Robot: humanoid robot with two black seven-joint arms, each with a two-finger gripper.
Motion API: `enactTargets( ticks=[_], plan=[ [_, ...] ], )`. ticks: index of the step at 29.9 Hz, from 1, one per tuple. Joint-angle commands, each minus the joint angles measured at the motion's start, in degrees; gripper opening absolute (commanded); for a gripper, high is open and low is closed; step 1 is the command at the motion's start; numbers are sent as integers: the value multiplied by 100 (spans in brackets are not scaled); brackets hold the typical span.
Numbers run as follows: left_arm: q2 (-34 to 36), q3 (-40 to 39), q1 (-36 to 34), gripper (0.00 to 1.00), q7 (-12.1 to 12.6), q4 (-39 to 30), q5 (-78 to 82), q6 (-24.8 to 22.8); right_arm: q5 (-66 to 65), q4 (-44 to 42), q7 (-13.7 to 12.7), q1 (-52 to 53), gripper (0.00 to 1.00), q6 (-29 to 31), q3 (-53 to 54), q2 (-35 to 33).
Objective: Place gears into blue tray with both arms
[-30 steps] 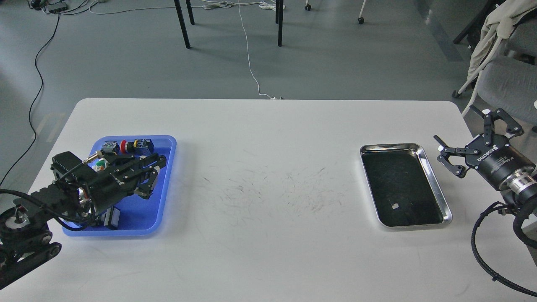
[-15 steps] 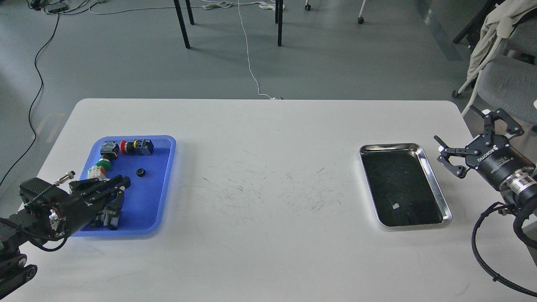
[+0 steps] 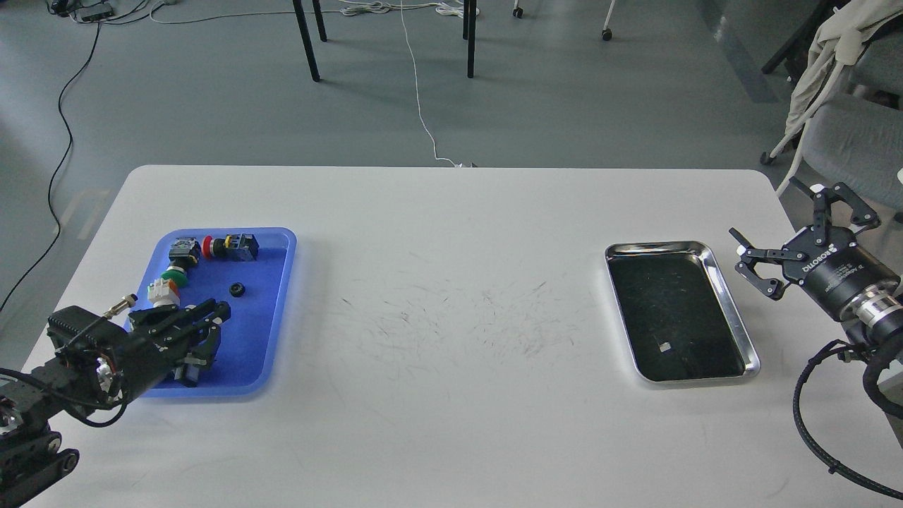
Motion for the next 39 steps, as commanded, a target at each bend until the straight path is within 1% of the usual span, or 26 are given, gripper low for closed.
enactTargets(
  ticks=[1,4,8,11,15,17,18,19,21,22,24,26,27,28,30,32,35,39],
  plan=[
    [3,-10,-33,86,-8,-18,-245,2,0,0,1,14,97,0,0,1],
    [64,-11,-103,91,-26,-70,-360,11,0,0,1,23,97,0,0,1],
    [73,-116,-182,95,-26,-97,-412,20,0,0,-8,41,97,0,0,-8],
    [38,-230,-541,96,-26,-97,-894,11,0,9,-8,76,97,0,8,-26],
    [-137,-230,-1191,96,-17,-97,-2561,-42,0,-17,-8,392,97,0,-35,-52],
    [-400,-230,-1595,96,18,-79,-3615,-94,0,-79,-8,593,97,0,-114,-70],
    [-567,-239,-1798,96,36,-36,-4177,-199,0,-123,-8,751,97,0,-202,-70],
    [-734,-248,-1991,96,62,-27,-4722,-348,9,-158,-8,935,97,-5,-281,-70],
    [-1060,-248,-2413,96,158,26,-6049,-796,79,-184,-8,1287,97,-101,-369,-61],
    [-1200,-248,-2641,96,289,131,-6768,-1059,97,-193,-8,1428,97,-172,-378,-44],
    [-1464,-248,-2984,96,579,516,-8070,-1595,97,-289,-17,1683,97,-330,-396,0],
    [-1788,-239,-3222,96,703,1060,-8977,-2140,97,-421,-26,1921,97,-444,-483,18],
    [-1999,-239,-3336,96,712,1455,-9234,-2438,106,-500,-34,2052,97,-480,-579,18],
    [-2149,-248,-3407,96,721,1737,-9324,-2642,115,-553,-34,2132,97,-497,-641,18],
    [-2544,-257,-3539,96,730,2510,-9456,-3134,211,-615,-43,2299,97,-515,-738,158],
    [-2791,-370,-3584,96,730,3056,-9552,-3599,273,-624,-69,2317,97,-541,-774,334],
    [-2775,-634,-3470,96,739,3129,-9755,-4057,290,-607,-78,2238,97,-577,-756,396],
    [-2512,-836,-3162,96,730,3129,-9922,-4322,334,-545,-70,1747,97,-533,-590,510]
  ],
)
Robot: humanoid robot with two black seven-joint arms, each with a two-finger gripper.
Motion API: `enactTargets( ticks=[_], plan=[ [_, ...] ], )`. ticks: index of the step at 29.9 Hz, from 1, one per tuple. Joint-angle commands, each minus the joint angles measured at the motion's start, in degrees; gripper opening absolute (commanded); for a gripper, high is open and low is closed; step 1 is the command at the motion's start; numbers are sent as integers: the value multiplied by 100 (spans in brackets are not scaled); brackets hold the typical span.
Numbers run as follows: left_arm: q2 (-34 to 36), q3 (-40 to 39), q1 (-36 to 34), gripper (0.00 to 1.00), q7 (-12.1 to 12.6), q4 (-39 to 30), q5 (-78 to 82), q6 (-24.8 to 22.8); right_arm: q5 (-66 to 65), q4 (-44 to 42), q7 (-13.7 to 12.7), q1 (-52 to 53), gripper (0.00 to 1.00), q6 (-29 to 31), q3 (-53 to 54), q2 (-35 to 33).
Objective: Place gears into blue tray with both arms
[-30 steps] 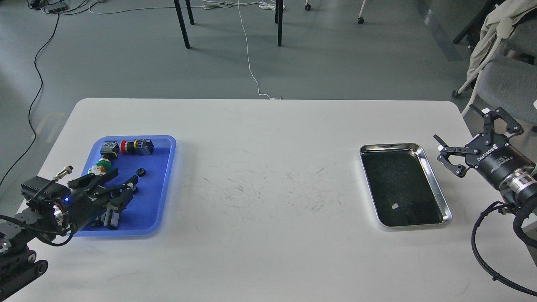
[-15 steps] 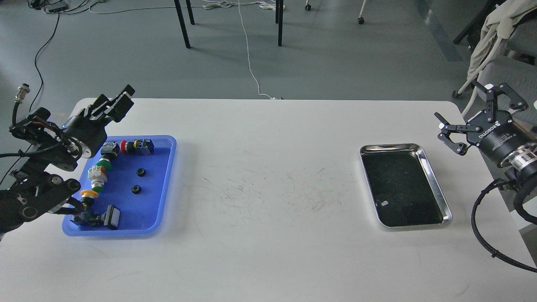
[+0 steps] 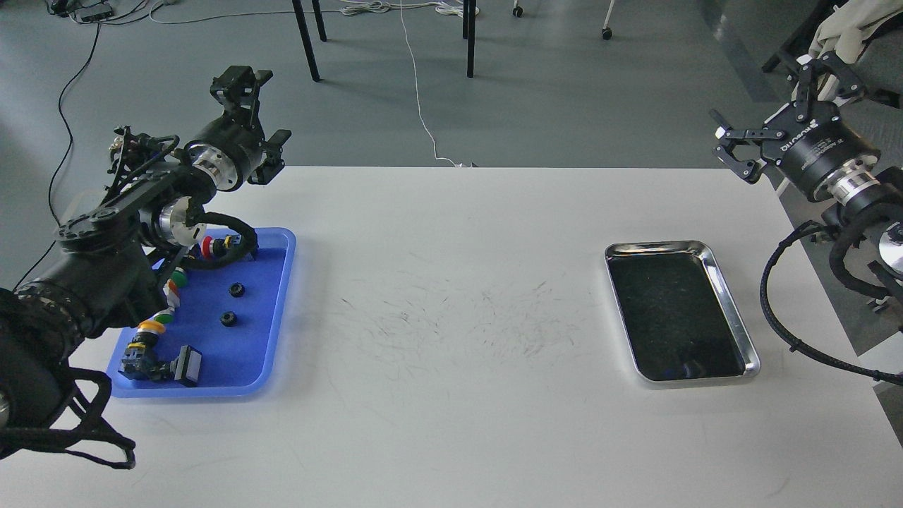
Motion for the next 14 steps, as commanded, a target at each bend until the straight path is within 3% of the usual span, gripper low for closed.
enactTargets(
  ticks=[1,14],
  plan=[
    [240,-171,253,96,-14,-6,-108,-304,43,48,14,-474,97,47,211,137],
    [127,-303,315,98,-76,-32,-179,-472,34,30,67,-924,99,73,809,516]
  ],
)
